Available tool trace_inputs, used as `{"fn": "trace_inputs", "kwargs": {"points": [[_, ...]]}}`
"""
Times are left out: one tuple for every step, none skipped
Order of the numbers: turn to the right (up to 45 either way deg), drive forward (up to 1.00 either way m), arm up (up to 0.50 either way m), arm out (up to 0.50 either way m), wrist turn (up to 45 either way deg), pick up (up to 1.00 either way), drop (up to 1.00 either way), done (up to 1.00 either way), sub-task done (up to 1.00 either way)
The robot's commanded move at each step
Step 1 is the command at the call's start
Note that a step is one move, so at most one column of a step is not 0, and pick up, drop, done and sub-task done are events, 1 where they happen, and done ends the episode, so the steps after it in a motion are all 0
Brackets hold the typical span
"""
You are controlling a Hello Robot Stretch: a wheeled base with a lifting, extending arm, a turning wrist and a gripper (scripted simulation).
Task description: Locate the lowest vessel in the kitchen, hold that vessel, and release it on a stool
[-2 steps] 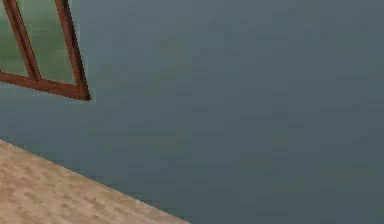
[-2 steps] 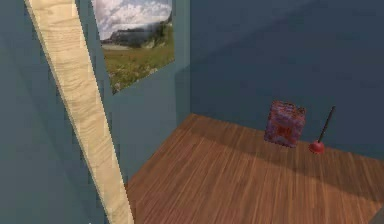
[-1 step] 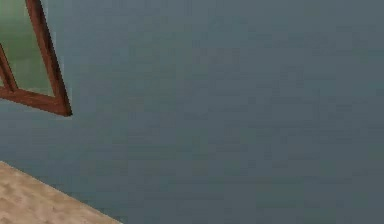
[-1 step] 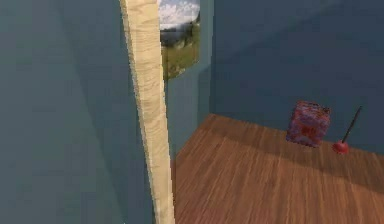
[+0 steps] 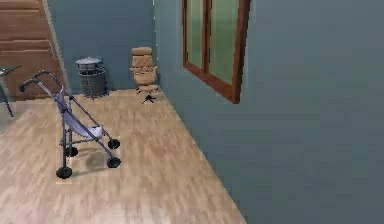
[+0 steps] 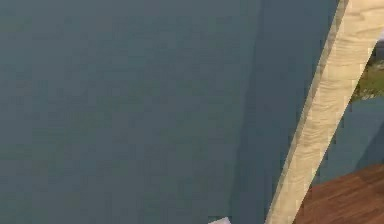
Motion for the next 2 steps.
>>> {"fn": "trace_inputs", "kwargs": {"points": [[-36.0, 0.0, 0.0, 0.0, 0.0, 0.0, 0.0, 0.0, 0.0], [0.0, 0.4, 0.0, 0.0, 0.0, 0.0, 0.0, 0.0, 0.0]]}}
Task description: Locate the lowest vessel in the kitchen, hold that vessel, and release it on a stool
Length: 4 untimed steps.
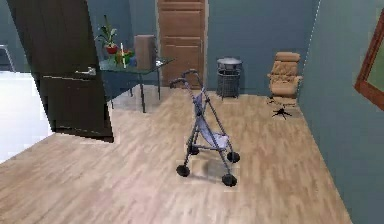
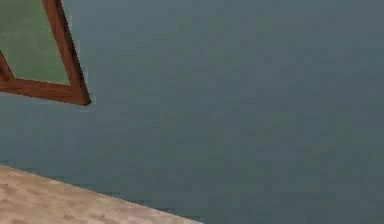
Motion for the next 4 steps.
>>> {"fn": "trace_inputs", "kwargs": {"points": [[-24.0, 0.0, 0.0, 0.0, 0.0, 0.0, 0.0, 0.0, 0.0], [0.0, 0.3, 0.0, 0.0, 0.0, 0.0, 0.0, 0.0, 0.0], [-18.0, 0.0, 0.0, 0.0, 0.0, 0.0, 0.0, 0.0, 0.0], [0.0, 1.0, 0.0, 0.0, 0.0, 0.0, 0.0, 0.0, 0.0]]}}
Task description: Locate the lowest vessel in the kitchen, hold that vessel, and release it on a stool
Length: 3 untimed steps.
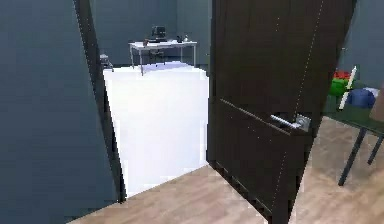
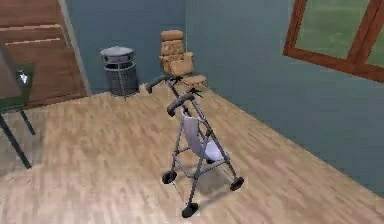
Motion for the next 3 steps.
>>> {"fn": "trace_inputs", "kwargs": {"points": [[0.0, 1.0, 0.0, 0.0, 0.0, 0.0, 0.0, 0.0, 0.0], [-6.0, 0.0, 0.0, 0.0, 0.0, 0.0, 0.0, 0.0, 0.0], [0.0, 0.45, 0.0, 0.0, 0.0, 0.0, 0.0, 0.0, 0.0]]}}
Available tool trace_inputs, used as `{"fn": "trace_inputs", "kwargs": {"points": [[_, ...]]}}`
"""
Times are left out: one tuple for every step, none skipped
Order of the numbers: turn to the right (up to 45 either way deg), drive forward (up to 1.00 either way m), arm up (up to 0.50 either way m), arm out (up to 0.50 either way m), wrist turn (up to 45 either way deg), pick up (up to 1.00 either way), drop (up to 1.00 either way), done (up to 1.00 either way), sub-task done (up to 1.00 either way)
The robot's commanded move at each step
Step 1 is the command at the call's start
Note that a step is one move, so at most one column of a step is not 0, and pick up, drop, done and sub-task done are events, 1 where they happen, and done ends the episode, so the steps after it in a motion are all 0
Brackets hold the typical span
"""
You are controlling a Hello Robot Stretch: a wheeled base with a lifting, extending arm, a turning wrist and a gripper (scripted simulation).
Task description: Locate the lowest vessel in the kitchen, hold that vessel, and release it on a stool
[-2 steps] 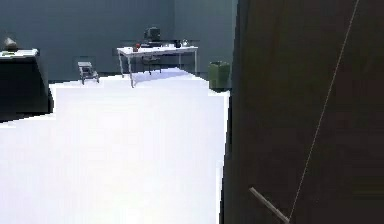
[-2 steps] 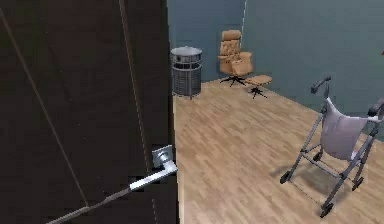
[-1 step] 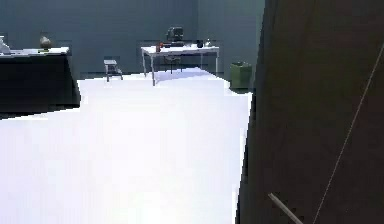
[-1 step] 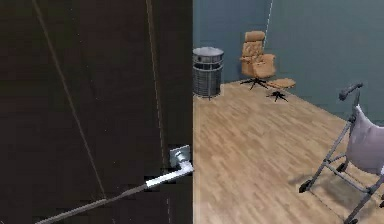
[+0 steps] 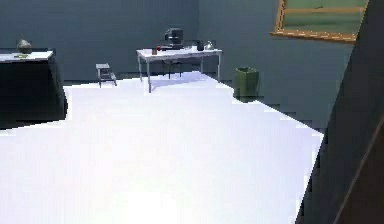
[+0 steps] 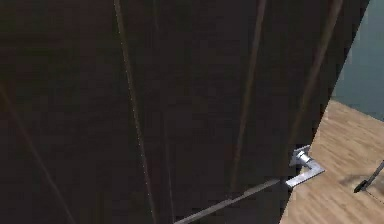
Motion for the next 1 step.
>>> {"fn": "trace_inputs", "kwargs": {"points": [[-27.0, 0.0, 0.0, 0.0, 0.0, 0.0, 0.0, 0.0, 0.0]]}}
